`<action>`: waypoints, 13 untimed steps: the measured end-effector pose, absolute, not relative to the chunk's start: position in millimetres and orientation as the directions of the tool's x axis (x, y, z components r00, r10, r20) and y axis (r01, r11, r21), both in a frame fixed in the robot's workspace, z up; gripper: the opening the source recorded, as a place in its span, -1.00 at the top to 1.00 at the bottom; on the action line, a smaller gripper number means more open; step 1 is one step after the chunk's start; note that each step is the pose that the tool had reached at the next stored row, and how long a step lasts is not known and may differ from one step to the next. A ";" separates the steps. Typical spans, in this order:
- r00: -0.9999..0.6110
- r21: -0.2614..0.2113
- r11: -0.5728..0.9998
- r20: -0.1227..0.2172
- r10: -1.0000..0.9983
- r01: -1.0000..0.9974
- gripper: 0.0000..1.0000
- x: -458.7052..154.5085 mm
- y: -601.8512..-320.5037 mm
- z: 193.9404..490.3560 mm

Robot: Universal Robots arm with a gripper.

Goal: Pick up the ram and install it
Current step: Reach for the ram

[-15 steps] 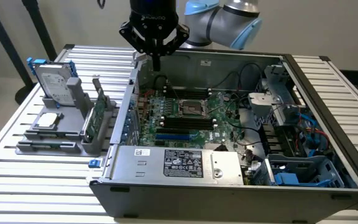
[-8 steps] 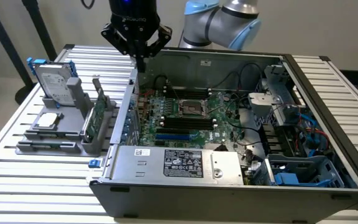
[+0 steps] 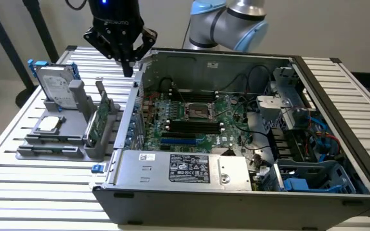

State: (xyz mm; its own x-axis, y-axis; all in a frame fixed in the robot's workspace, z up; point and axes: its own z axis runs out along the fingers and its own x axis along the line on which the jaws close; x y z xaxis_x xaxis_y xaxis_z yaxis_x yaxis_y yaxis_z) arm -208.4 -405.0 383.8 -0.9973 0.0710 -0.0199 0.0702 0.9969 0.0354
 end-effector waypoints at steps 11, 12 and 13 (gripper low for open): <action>-0.997 0.012 0.997 -0.022 0.070 0.070 0.79 -258.4 -405.0 376.1; -0.997 0.010 0.997 -0.022 0.070 0.070 0.79 -262.9 -405.0 375.3; -0.997 0.007 0.998 -0.022 0.070 0.070 0.79 -267.7 -405.0 374.6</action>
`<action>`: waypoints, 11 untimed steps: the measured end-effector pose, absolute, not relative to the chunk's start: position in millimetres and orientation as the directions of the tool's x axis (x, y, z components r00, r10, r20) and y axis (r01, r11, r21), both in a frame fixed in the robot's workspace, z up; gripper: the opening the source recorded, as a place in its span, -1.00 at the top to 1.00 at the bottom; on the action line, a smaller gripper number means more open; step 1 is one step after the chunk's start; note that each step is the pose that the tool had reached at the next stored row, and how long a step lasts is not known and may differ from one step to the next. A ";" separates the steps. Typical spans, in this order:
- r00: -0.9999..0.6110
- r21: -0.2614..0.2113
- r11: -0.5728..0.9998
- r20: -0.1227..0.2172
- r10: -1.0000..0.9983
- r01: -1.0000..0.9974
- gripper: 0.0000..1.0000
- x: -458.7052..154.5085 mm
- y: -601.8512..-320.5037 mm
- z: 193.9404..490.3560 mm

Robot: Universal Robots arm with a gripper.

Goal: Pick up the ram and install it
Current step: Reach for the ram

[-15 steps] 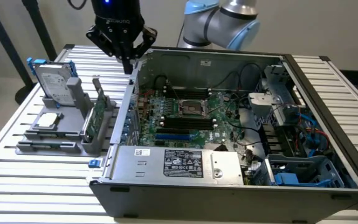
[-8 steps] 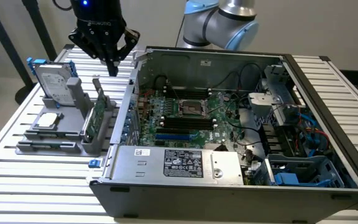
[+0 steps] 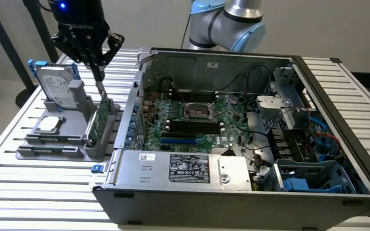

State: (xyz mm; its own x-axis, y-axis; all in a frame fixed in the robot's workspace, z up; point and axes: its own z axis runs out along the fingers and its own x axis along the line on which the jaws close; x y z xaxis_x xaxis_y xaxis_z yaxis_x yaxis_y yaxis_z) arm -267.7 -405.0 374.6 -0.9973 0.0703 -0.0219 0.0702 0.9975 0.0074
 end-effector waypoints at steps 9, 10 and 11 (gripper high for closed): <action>-0.997 -0.012 0.997 -0.023 0.070 0.070 0.79 -308.5 -405.0 368.1; -0.997 -0.014 0.997 -0.023 0.070 0.070 0.79 -313.0 -405.0 367.4; -0.997 -0.016 0.997 -0.024 0.070 0.070 0.79 -317.5 -405.0 366.7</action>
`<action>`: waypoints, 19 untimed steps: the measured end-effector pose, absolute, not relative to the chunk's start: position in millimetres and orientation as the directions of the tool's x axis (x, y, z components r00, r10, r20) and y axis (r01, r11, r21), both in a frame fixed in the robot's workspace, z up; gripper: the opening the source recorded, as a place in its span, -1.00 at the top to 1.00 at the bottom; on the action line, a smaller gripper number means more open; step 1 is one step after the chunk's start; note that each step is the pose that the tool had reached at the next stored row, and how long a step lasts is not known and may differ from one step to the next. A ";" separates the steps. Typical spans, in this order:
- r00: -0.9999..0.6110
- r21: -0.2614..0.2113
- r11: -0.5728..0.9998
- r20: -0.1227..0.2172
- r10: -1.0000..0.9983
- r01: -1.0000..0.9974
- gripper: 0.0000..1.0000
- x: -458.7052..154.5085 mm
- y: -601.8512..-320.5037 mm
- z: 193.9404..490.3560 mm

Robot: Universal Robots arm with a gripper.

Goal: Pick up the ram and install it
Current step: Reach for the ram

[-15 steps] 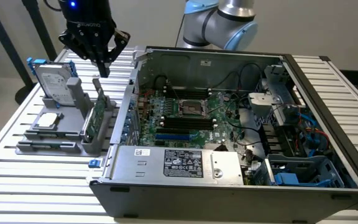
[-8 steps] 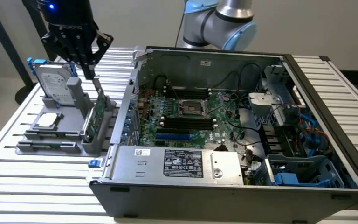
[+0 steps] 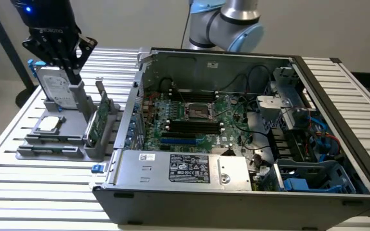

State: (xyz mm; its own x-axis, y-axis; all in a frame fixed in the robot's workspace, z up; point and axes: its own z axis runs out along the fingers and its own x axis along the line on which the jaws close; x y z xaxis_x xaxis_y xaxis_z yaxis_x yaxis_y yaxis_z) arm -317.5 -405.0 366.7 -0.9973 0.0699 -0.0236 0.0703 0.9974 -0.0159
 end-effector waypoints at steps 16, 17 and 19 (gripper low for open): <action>-0.997 -0.040 0.997 -0.025 0.069 0.070 0.79 -390.2 -405.0 353.0; -0.997 -0.041 0.997 -0.025 0.069 0.070 0.79 -395.1 -405.0 352.0; -0.997 -0.043 0.997 -0.025 0.069 0.070 0.79 -402.7 -405.0 350.3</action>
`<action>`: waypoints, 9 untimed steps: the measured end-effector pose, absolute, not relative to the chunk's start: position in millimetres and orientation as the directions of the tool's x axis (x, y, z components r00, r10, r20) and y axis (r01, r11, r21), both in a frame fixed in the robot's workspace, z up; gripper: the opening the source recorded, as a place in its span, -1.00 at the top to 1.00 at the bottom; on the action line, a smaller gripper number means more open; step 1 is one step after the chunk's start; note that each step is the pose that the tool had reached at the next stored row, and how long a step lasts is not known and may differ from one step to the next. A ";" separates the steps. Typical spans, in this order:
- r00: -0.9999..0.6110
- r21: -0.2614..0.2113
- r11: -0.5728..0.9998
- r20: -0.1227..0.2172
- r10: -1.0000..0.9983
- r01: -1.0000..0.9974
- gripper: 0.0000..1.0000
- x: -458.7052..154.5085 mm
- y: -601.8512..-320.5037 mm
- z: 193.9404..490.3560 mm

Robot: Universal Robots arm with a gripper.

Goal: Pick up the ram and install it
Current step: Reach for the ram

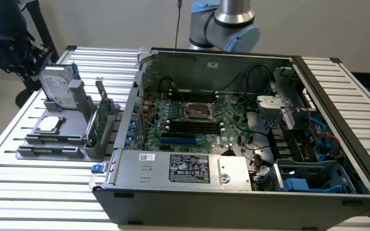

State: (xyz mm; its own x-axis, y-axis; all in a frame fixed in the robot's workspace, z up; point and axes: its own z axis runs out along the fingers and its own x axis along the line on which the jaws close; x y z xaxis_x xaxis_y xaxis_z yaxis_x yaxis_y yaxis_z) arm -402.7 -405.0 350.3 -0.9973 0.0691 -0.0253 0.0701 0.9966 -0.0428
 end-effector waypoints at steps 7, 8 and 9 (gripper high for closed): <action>-0.998 -0.046 0.997 -0.009 0.063 0.063 0.79 -411.7 -407.6 345.0; -0.998 -0.046 0.997 -0.006 0.058 0.059 0.79 -411.7 -408.9 344.5; -0.999 -0.046 0.998 -0.006 0.053 0.053 0.79 -411.7 -409.8 344.0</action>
